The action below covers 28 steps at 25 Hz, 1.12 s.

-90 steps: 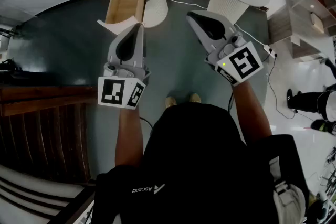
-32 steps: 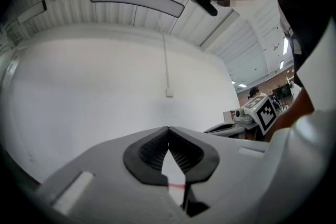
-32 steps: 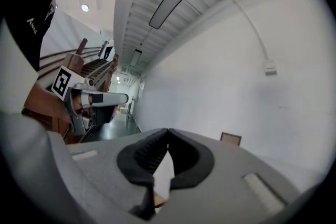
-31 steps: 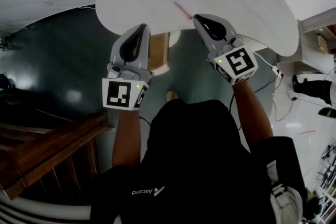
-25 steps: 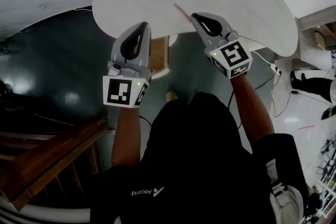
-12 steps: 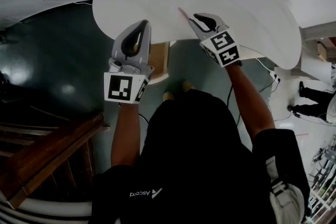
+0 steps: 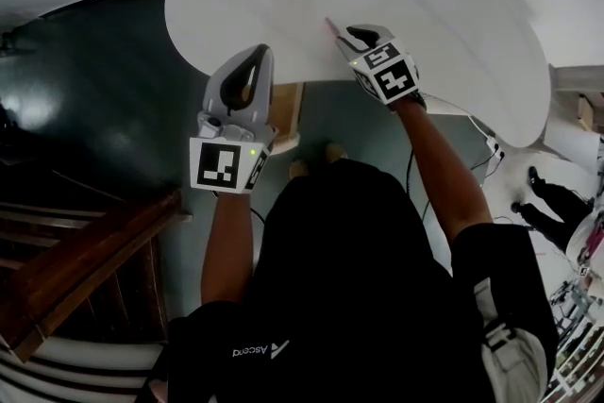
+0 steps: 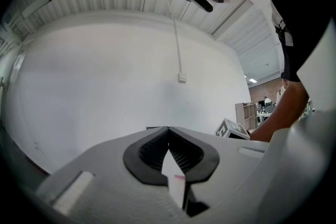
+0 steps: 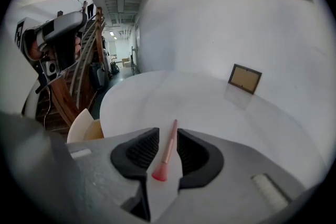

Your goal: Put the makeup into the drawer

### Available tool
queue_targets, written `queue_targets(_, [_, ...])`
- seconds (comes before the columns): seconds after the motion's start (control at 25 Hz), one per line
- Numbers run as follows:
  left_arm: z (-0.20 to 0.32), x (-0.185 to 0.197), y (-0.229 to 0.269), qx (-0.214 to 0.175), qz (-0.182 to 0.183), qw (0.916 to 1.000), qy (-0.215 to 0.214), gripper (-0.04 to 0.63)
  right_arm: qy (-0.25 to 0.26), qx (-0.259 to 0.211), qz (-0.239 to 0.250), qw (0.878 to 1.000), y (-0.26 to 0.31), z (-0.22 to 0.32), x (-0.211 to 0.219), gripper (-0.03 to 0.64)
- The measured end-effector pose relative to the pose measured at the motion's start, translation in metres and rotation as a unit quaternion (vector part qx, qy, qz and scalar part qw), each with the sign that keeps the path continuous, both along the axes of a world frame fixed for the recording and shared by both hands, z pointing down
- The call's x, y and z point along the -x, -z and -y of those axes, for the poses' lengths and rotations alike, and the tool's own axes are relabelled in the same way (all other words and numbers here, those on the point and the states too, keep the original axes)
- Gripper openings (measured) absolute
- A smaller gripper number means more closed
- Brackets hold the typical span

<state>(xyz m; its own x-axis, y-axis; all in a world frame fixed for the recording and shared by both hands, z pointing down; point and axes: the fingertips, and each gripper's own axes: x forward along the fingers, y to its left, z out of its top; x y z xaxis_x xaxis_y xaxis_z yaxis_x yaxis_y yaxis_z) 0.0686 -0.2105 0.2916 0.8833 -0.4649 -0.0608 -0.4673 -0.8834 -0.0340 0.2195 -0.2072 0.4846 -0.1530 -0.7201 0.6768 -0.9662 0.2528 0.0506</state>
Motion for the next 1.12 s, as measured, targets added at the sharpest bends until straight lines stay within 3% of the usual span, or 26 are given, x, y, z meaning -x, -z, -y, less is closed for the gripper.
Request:
queue_targets(0.48, [0.007, -0.003, -0.014, 0.014, 0.016, 0.9995, 0.023, 0.009, 0.008, 0.063, 0.009, 0.998, -0.035, 0.010, -0.003, 0.104])
queue_targets(0.72, [0.006, 0.002, -0.014, 0.017, 0.021, 0.9992, 0.030, 0.009, -0.001, 0.058, 0.020, 0.998, -0.031, 0.010, -0.006, 0.052])
queue_targets(1.12, [0.003, 0.013, -0.015, 0.021, 0.025, 0.9987, 0.038, 0.009, -0.010, 0.027, 0.011, 1.000, -0.023, 0.009, -0.004, 0.051])
